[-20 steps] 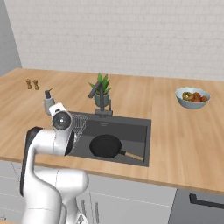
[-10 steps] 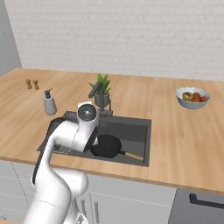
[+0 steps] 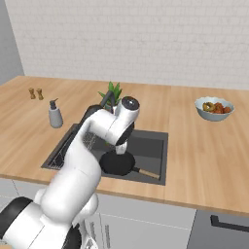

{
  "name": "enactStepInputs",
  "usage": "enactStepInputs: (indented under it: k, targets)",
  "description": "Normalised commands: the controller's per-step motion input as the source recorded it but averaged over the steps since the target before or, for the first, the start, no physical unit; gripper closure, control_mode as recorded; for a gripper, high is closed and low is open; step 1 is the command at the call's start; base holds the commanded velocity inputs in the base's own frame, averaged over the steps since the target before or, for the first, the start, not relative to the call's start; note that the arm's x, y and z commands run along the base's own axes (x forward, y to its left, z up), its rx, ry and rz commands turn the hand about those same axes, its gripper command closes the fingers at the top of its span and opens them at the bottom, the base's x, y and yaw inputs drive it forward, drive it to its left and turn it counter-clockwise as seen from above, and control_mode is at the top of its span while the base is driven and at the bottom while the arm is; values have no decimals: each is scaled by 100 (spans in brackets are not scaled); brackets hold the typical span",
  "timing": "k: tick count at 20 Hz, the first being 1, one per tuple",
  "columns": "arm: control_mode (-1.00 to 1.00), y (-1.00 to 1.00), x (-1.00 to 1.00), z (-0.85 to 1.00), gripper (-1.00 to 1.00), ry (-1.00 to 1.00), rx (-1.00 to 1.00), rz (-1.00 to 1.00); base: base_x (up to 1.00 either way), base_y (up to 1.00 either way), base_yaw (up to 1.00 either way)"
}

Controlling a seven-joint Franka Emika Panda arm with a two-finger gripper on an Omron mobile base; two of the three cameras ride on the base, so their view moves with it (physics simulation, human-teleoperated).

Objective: Pick the pan and sponge and place them into the sink. Then turn on the water.

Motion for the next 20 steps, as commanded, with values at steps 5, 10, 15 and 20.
enactStepInputs:
  k: [5, 10, 15, 20]
  targets:
    - [-100, 0, 73, -35, 100, 12, 15, 2, 0, 0, 0]
    - [-100, 0, 69, -55, 100, 14, 9, 4, 0, 0, 0]
    - [-100, 0, 53, -66, 100, 9, 7, 3, 0, 0, 0]
    - [-100, 0, 20, -66, 100, 0, 10, 0, 0, 0, 0]
